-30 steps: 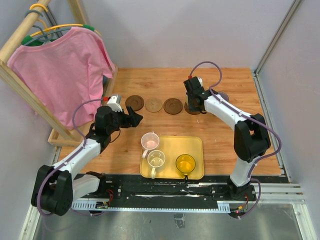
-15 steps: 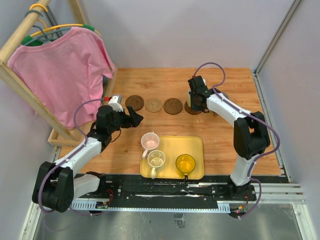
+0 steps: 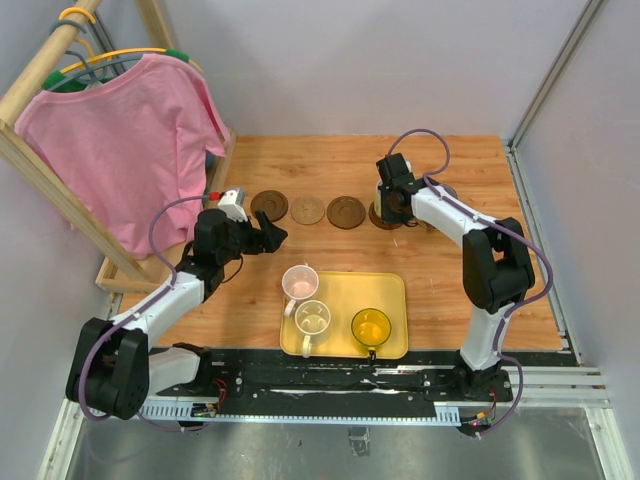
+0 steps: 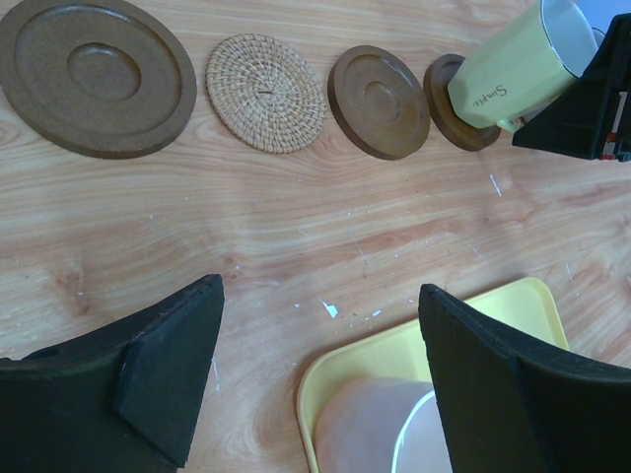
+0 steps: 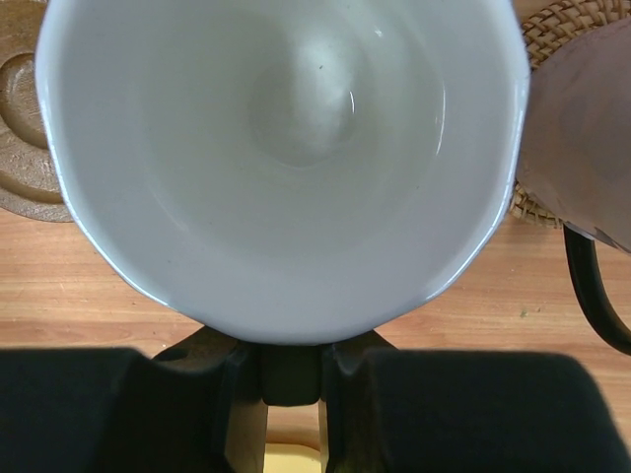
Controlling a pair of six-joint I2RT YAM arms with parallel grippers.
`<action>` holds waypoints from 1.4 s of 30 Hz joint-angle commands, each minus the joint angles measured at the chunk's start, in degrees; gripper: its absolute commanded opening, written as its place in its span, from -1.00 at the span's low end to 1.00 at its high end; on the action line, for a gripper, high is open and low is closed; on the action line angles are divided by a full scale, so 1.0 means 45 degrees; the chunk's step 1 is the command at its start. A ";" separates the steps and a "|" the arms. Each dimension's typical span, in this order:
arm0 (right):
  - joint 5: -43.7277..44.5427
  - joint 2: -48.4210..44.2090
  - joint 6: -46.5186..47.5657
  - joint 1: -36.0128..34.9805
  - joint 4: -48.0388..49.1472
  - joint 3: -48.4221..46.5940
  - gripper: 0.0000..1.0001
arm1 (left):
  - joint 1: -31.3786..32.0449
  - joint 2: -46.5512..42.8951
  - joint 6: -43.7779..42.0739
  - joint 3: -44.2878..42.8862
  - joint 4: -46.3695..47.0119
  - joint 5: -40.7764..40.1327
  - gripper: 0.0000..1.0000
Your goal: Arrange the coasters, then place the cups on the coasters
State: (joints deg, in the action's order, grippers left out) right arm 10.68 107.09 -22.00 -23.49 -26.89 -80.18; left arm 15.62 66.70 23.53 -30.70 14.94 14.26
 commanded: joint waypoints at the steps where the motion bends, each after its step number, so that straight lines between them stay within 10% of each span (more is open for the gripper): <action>1: -0.0006 0.0068 -0.0225 0.0184 0.0112 -0.0462 -0.98 | 0.0083 0.0138 -0.0128 -0.0385 0.0457 0.0218 0.68; 5: -0.0028 0.0084 -0.0323 0.0180 -0.0119 -0.0499 -0.96 | 0.0082 0.0159 -0.0101 -0.0386 0.0505 0.0243 0.68; 12: -0.0019 0.0071 -0.0501 0.0170 -0.0560 -0.0669 -0.10 | 0.0084 0.0179 -0.0101 -0.0375 0.0497 0.0263 0.68; 24: -0.0029 -0.0550 -0.0554 0.0059 -0.0703 -0.0185 0.18 | 0.0077 0.0046 -0.0069 -0.0350 0.0506 0.0482 0.68; 36: 0.0571 -0.3205 -0.0326 -0.1002 -0.0959 0.1179 0.97 | 0.0084 -0.0834 -0.0188 -0.0278 0.0009 0.0594 0.82; 42: 0.0837 -0.5478 -0.0490 -0.2223 -0.1076 0.2949 0.96 | 0.0084 -0.1559 -0.0138 0.0082 -0.0252 0.0674 0.84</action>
State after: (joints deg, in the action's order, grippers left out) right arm 12.36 88.12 -23.64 -29.69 -29.50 -71.53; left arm 15.62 62.48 23.35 -30.83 14.15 16.40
